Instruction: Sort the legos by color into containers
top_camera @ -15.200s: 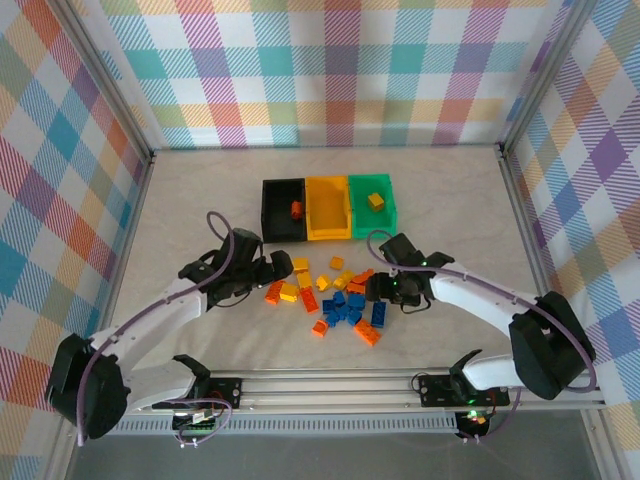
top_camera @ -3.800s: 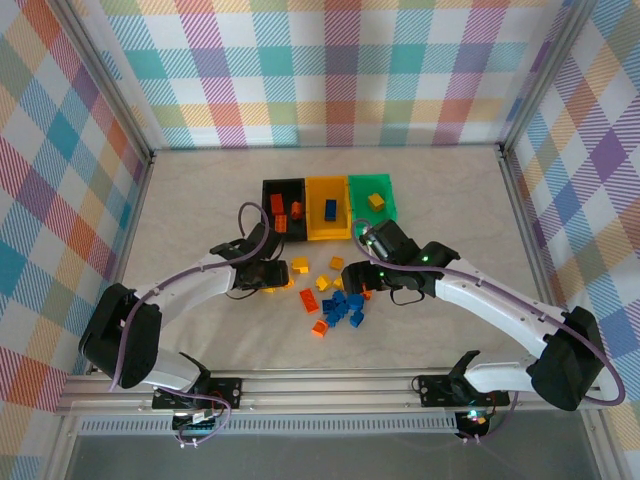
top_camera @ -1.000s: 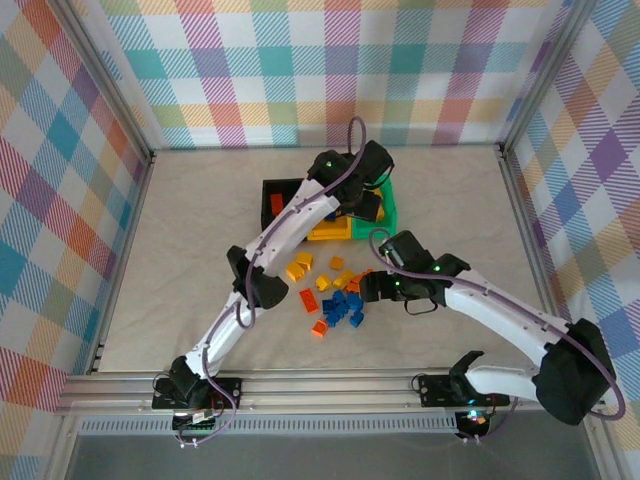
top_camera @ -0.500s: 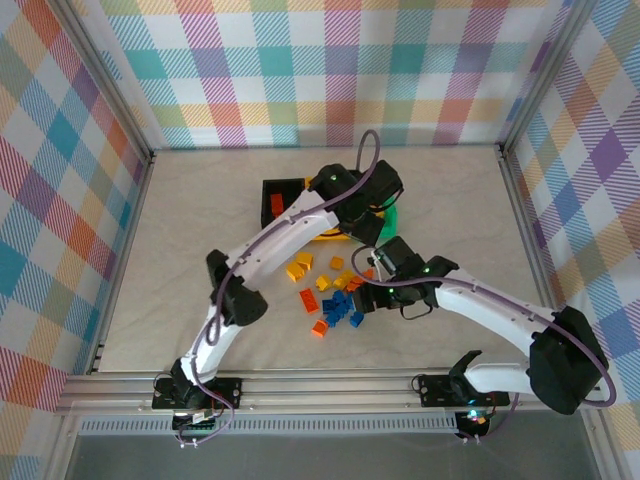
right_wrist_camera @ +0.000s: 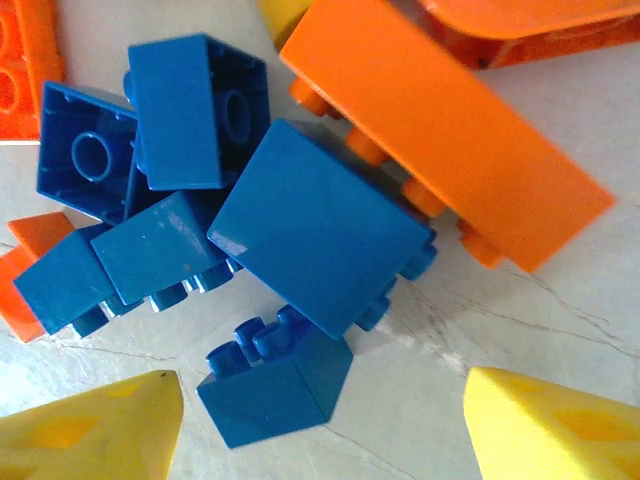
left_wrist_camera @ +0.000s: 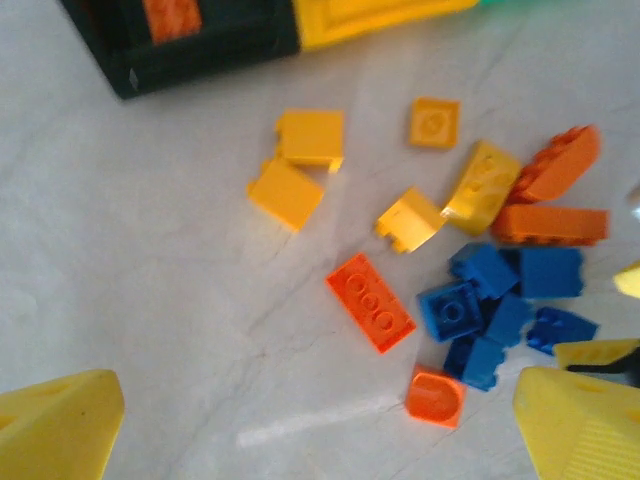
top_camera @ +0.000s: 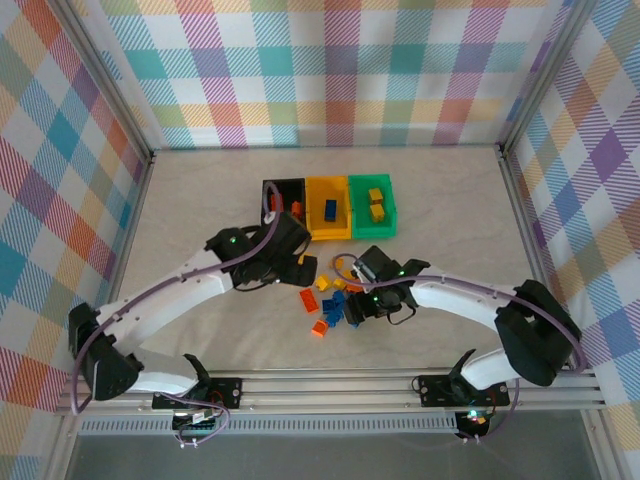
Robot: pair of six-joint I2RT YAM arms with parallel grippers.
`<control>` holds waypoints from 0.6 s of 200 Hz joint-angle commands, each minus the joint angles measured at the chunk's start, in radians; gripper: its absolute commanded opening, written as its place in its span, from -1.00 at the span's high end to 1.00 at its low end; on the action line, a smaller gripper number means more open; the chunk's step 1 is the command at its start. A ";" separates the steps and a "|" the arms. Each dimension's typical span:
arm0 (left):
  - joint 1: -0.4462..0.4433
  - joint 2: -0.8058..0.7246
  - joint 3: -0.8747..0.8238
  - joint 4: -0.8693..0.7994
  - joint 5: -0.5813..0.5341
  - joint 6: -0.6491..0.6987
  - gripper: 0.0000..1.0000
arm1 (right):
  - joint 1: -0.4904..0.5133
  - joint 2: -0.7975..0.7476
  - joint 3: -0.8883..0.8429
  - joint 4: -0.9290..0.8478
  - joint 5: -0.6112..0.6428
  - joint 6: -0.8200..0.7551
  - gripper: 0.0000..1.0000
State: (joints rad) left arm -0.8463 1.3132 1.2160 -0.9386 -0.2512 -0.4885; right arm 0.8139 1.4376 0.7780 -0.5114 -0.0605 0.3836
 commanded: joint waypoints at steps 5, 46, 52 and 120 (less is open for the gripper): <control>0.036 -0.111 -0.142 0.181 0.051 -0.092 -1.00 | 0.027 0.041 0.009 0.032 0.016 -0.009 -0.43; 0.090 -0.192 -0.237 0.202 0.054 -0.119 -1.00 | 0.044 0.095 0.017 0.063 0.022 -0.009 -0.26; 0.098 -0.202 -0.247 0.204 0.054 -0.120 -1.00 | 0.045 0.102 0.017 0.066 0.022 -0.010 -0.22; 0.197 -0.254 -0.319 0.225 0.088 -0.125 -1.00 | 0.048 0.020 0.013 0.020 0.018 -0.014 0.27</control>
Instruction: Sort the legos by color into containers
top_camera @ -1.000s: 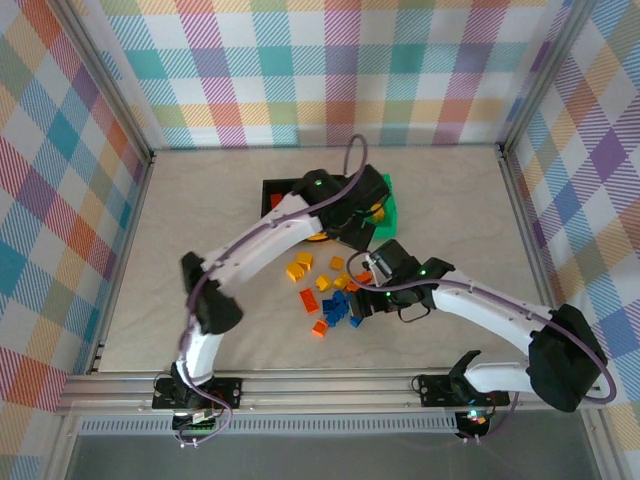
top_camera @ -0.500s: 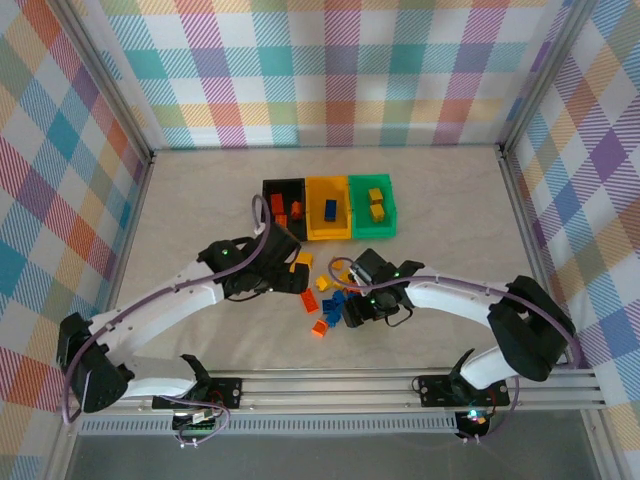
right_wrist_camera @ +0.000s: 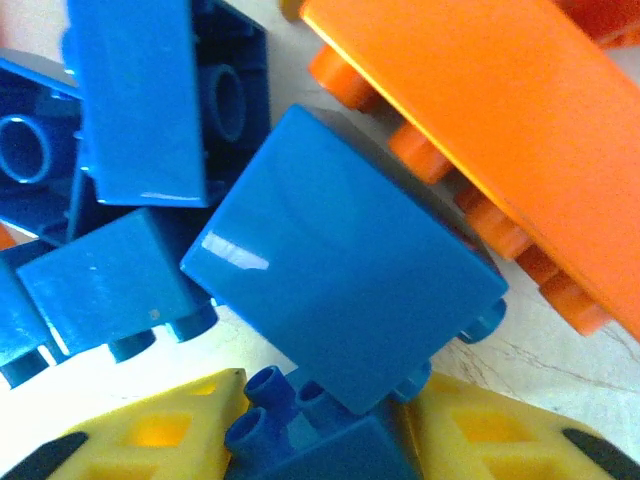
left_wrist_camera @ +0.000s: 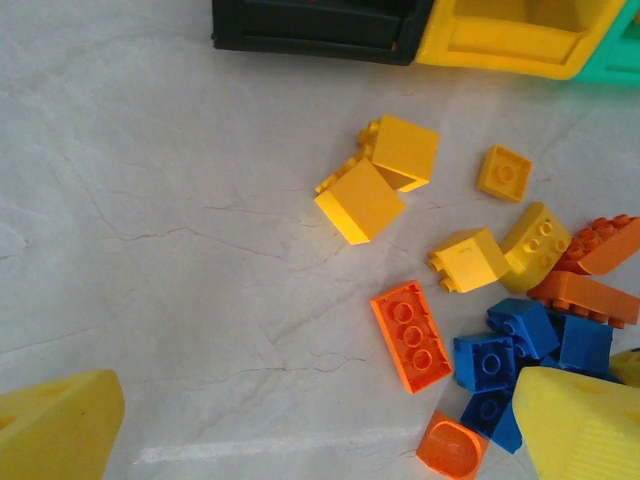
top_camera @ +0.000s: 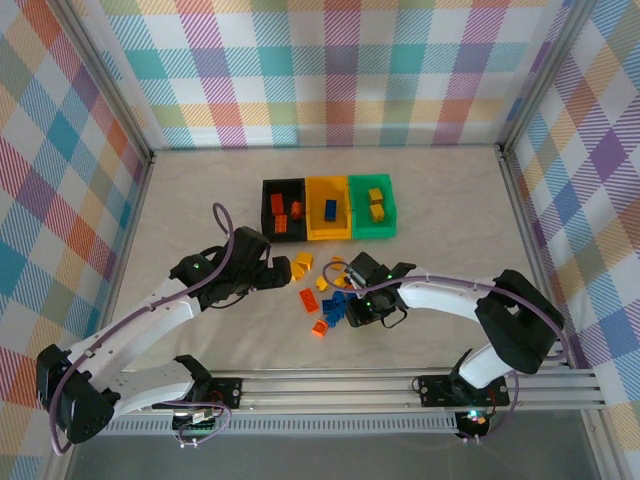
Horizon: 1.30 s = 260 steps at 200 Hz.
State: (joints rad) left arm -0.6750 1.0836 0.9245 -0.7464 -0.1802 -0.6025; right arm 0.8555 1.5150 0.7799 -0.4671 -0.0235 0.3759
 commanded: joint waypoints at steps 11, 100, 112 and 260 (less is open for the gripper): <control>0.035 -0.030 -0.041 0.039 0.013 -0.010 -1.00 | 0.007 -0.097 0.020 -0.055 -0.021 -0.005 0.29; 0.102 -0.116 -0.120 0.042 0.040 0.010 -1.00 | -0.105 0.127 0.530 -0.090 0.056 -0.070 0.27; 0.107 -0.127 -0.124 0.033 0.042 0.017 -1.00 | -0.136 0.202 0.618 -0.094 0.077 -0.075 0.27; 0.145 -0.154 -0.142 0.023 0.095 0.030 -1.00 | -0.244 0.576 1.127 -0.225 0.169 -0.053 -0.36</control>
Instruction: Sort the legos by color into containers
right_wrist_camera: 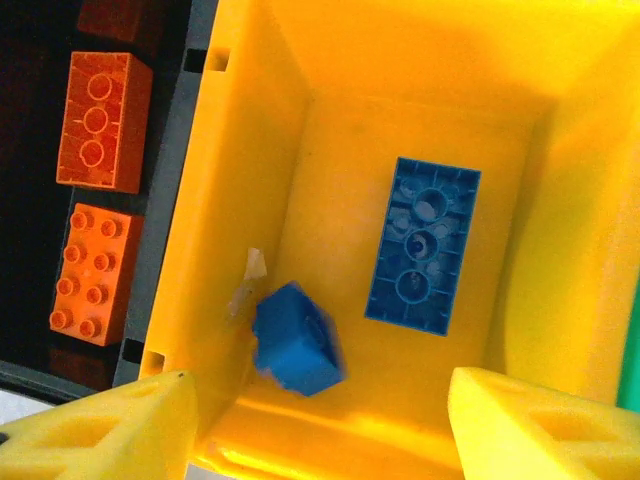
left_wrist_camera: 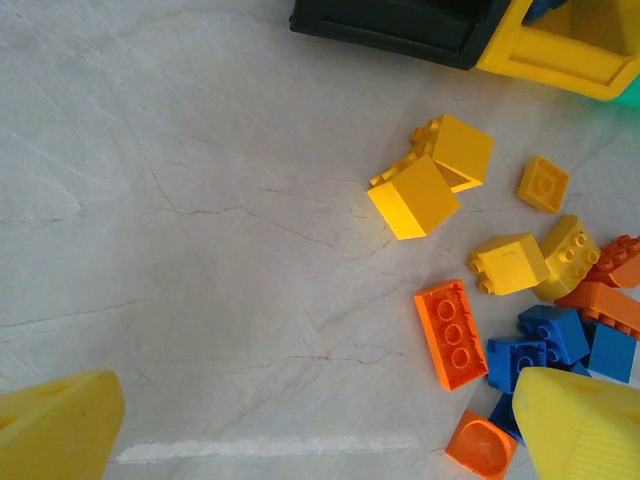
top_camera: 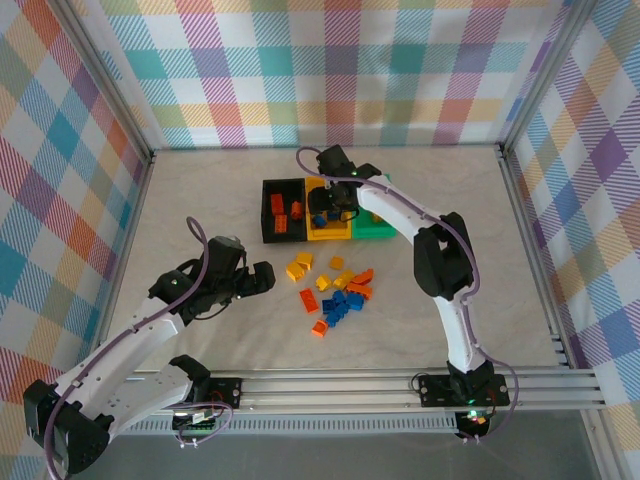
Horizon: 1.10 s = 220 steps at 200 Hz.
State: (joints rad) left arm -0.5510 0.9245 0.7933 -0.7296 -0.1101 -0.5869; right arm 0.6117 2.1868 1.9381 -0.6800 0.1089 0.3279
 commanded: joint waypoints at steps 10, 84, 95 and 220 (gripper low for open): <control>0.023 0.006 -0.014 0.014 0.029 0.014 -1.00 | -0.007 -0.130 -0.065 -0.006 0.052 0.000 -0.36; 0.034 0.007 -0.021 0.018 0.059 0.012 -1.00 | -0.089 -0.042 -0.021 -0.080 0.090 0.071 -0.24; 0.034 0.003 -0.019 0.015 0.059 0.011 -1.00 | -0.096 -0.025 -0.006 -0.082 0.095 0.081 -0.23; 0.038 -0.037 -0.031 0.026 0.066 -0.001 -1.00 | -0.096 0.072 0.047 -0.162 0.097 0.140 0.41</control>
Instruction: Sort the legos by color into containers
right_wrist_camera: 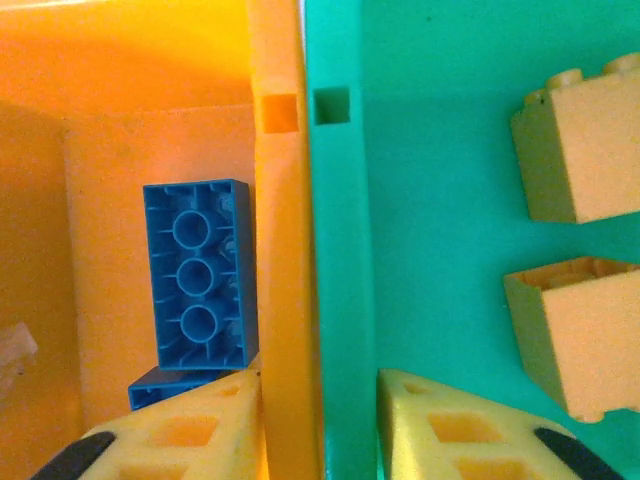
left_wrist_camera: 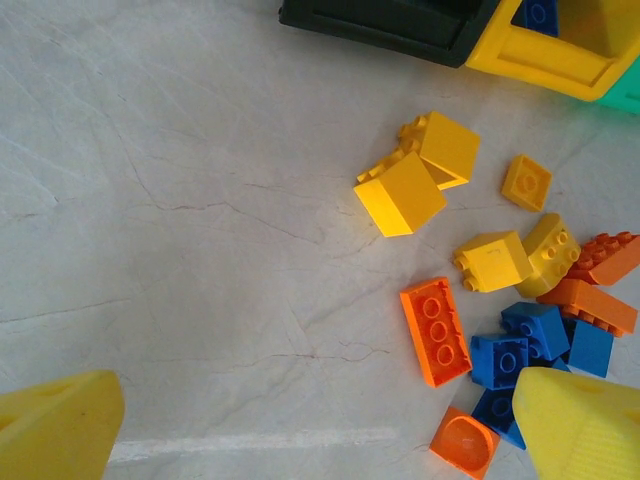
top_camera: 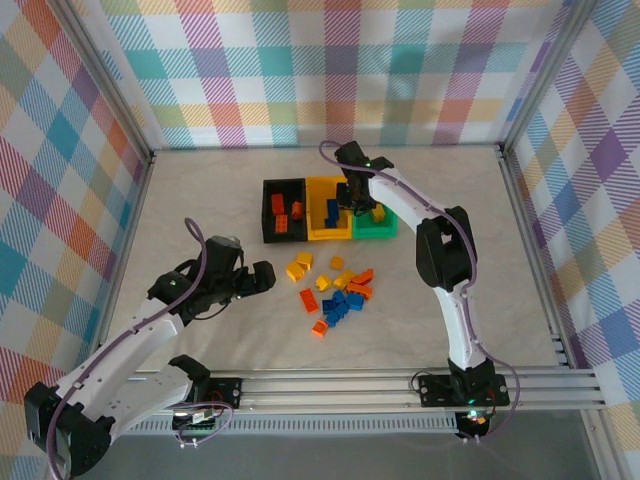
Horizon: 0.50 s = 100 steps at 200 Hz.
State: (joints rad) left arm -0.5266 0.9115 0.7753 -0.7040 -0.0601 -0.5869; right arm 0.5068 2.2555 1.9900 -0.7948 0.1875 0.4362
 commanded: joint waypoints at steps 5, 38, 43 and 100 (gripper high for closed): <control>0.014 -0.025 -0.013 0.002 0.018 -0.001 -1.00 | 0.012 0.002 -0.006 -0.050 0.024 0.034 0.44; 0.014 -0.032 -0.014 0.003 0.025 -0.003 -1.00 | 0.028 0.000 -0.022 -0.089 0.051 0.052 0.74; 0.014 -0.035 -0.013 0.003 0.028 -0.004 -1.00 | 0.031 -0.002 -0.028 -0.091 0.050 0.055 0.81; 0.016 -0.063 -0.019 0.005 0.026 -0.004 -1.00 | 0.064 -0.116 -0.203 -0.056 0.056 0.046 1.00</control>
State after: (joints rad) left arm -0.5262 0.8677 0.7746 -0.7036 -0.0422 -0.5873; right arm 0.5495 2.1777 1.8641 -0.7631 0.2394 0.4850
